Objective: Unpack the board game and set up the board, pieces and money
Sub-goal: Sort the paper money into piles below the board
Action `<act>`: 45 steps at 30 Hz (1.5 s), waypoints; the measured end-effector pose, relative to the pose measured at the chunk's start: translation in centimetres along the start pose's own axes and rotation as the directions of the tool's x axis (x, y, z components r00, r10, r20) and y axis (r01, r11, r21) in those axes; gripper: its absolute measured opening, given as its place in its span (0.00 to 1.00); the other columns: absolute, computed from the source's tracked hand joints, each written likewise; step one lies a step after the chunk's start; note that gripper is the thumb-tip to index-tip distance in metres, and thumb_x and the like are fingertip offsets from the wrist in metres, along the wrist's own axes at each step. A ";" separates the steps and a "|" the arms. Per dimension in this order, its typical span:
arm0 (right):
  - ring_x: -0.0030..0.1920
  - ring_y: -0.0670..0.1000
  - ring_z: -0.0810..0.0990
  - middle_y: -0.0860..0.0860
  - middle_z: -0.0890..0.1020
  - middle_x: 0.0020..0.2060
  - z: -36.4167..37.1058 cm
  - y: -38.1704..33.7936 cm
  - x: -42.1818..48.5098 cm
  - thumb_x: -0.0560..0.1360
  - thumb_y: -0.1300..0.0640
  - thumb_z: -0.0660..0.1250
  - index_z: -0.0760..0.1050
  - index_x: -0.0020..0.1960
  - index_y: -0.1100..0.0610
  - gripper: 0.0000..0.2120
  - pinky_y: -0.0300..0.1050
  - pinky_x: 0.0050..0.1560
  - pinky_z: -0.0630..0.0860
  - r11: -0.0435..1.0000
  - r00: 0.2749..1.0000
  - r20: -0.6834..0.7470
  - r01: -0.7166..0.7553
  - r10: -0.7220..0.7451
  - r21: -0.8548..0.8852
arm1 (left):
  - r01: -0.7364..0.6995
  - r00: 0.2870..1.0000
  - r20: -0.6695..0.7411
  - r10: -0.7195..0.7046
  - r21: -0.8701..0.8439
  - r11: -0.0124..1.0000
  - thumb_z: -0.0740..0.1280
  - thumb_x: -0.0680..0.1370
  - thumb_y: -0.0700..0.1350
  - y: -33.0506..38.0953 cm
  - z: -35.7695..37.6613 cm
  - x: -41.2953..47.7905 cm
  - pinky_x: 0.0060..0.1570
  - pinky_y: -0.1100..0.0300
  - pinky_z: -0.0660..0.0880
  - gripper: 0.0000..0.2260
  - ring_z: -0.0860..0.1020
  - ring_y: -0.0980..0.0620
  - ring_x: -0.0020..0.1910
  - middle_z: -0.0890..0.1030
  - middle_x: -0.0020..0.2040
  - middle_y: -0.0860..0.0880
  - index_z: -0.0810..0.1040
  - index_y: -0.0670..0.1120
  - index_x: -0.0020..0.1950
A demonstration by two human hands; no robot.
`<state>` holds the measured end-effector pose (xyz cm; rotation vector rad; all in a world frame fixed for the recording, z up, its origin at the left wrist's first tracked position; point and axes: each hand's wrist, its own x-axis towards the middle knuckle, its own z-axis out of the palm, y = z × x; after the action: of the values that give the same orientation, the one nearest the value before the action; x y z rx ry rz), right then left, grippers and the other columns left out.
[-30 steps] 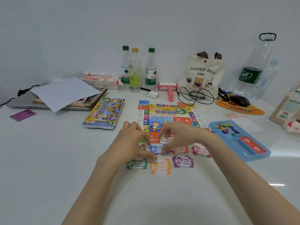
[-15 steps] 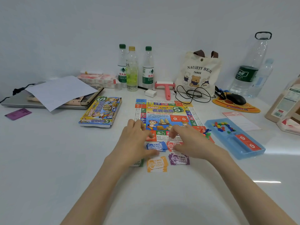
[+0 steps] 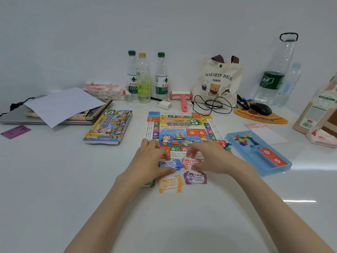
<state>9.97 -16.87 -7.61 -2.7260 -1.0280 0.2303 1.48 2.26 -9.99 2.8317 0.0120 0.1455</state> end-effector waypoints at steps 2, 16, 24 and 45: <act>0.56 0.46 0.67 0.41 0.78 0.53 0.0 0.1 0.0 0.73 0.51 0.71 0.72 0.59 0.46 0.16 0.47 0.57 0.70 1.000 1.000 -0.001 0.009 -0.009 -0.007 | 0.003 1.000 0.010 -0.003 -0.022 1.000 0.69 0.72 0.62 -0.2 0.0 0.0 0.56 0.63 0.64 0.20 0.60 0.54 0.62 0.67 0.59 0.54 0.75 0.55 0.60; 0.53 0.47 0.67 0.44 0.77 0.48 0.0 -1.5 -0.5 0.78 0.51 0.64 0.80 0.51 0.43 0.07 0.43 0.50 0.61 0.988 0.984 -0.116 0.122 -0.133 -0.091 | 0.016 0.999 0.048 -0.015 -0.019 1.000 0.71 0.71 0.61 -0.5 -0.5 0.3 0.60 0.59 0.63 0.21 0.59 0.53 0.62 0.65 0.57 0.55 0.76 0.59 0.62; 0.49 0.45 0.61 0.44 0.72 0.46 0.8 -2.2 -0.8 0.79 0.48 0.62 0.79 0.54 0.42 0.09 0.44 0.52 0.58 0.945 0.963 -0.154 0.172 -0.220 -0.277 | 0.021 0.999 0.030 -0.021 -0.012 1.000 0.70 0.71 0.63 -0.4 -0.2 0.3 0.59 0.59 0.64 0.22 0.60 0.53 0.61 0.65 0.57 0.54 0.76 0.58 0.62; 0.51 0.46 0.65 0.42 0.75 0.48 0.4 -1.4 -0.9 0.79 0.48 0.62 0.79 0.57 0.42 0.10 0.42 0.50 0.57 0.963 0.961 -0.205 0.136 -0.186 -0.234 | 0.012 1.000 0.009 -0.012 -0.025 1.000 0.70 0.70 0.64 -0.1 -0.1 0.2 0.60 0.59 0.62 0.22 0.59 0.54 0.61 0.65 0.58 0.55 0.76 0.59 0.61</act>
<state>8.37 -16.39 -7.56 -2.7513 -1.2659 -0.2281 1.69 2.40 -9.92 2.8067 0.0249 0.1302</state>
